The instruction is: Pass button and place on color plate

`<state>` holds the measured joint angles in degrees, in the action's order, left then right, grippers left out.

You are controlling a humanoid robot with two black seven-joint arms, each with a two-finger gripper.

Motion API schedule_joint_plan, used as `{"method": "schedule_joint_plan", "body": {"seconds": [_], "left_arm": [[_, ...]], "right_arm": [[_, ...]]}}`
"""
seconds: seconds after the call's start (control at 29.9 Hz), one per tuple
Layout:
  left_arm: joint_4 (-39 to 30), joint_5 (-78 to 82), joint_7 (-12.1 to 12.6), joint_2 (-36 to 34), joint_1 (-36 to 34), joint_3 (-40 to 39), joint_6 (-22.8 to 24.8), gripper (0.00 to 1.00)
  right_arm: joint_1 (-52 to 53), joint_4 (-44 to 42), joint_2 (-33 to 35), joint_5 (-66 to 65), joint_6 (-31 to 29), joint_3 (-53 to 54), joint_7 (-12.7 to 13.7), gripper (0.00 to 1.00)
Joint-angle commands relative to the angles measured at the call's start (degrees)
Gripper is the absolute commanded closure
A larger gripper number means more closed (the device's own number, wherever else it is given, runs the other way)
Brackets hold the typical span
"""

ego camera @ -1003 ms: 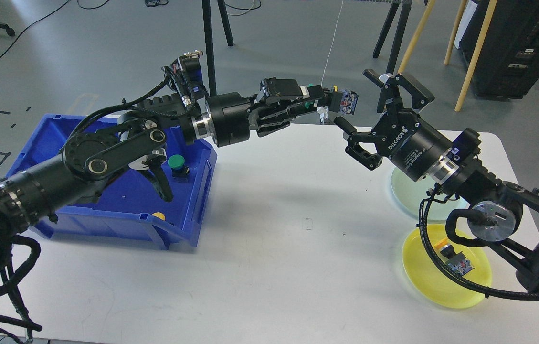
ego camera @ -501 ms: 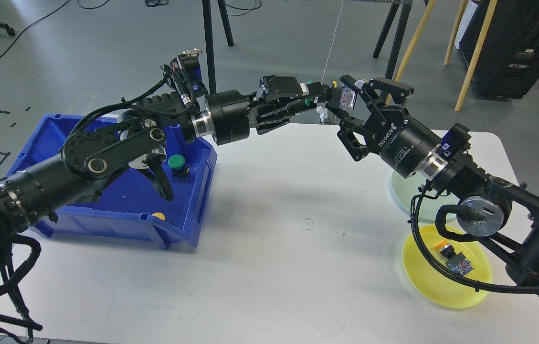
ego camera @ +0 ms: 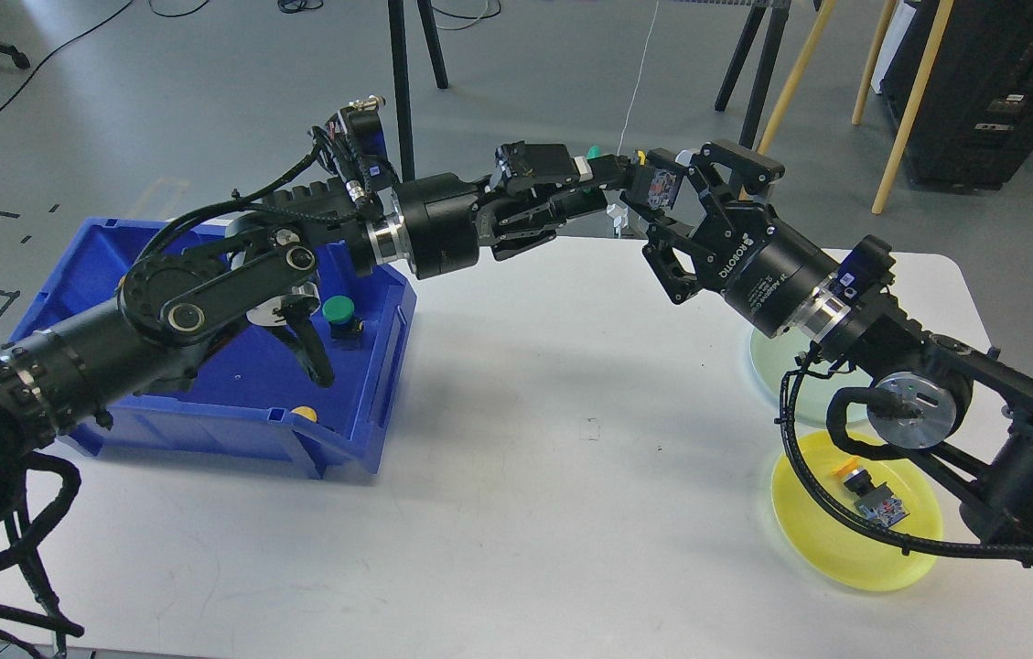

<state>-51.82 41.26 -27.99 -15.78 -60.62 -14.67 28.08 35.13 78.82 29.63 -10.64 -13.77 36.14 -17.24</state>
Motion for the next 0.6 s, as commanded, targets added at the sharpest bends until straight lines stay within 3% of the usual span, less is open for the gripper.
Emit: {"method": "schedule_joint_plan", "body": {"seconds": [0.0, 0.17, 0.3, 0.43, 0.57], "left_arm": [[0.05, -0.48, -0.01, -0.13, 0.15, -1.59, -0.08, 0.01], [0.14, -1.97, -0.01, -1.01, 0.24, -4.14, -0.08, 0.01], [0.14, -4.26, -0.01, -2.67, 0.24, -4.67, -0.08, 0.01], [0.05, -4.35, -0.01, -2.94, 0.32, -4.67, -0.08, 0.01], [-0.04, -4.26, -0.01, -3.03, 0.32, -4.67, -0.08, 0.01]], "right_arm": [[-2.68, 0.02, 0.61, 1.14, 1.20, 2.60, 0.02, 0.99], [-10.32, -0.60, -0.01, 20.69, 6.01, 11.30, 0.19, 0.99], [-12.63, -5.24, -0.19, 39.44, 19.26, 14.22, 0.28, 0.99], [-12.54, -11.48, -1.23, 40.52, 32.47, 14.66, 1.94, 0.99], [-12.54, -16.67, -3.79, 40.35, 35.91, 13.95, 5.19, 0.99]]}}
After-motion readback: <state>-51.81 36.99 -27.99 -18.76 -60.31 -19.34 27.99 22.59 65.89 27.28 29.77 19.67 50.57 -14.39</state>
